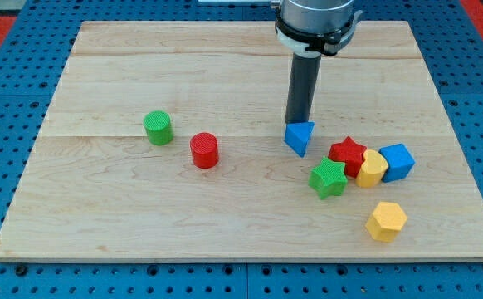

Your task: Move the blue triangle into the green star

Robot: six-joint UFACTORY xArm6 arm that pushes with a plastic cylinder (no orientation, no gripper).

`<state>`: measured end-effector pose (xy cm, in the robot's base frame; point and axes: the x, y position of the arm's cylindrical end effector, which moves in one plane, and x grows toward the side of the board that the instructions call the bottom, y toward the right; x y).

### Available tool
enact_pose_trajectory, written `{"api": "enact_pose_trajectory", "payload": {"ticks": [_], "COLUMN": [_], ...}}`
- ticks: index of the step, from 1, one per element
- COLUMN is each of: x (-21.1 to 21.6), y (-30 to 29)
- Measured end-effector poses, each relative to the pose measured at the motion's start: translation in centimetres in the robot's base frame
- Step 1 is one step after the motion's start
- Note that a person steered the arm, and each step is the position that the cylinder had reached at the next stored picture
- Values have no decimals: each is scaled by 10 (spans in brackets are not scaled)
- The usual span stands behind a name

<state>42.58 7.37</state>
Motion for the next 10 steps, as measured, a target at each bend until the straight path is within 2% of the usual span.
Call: {"api": "enact_pose_trajectory", "payload": {"ticks": [8,10], "x": [22,60], "y": [-12,10]}}
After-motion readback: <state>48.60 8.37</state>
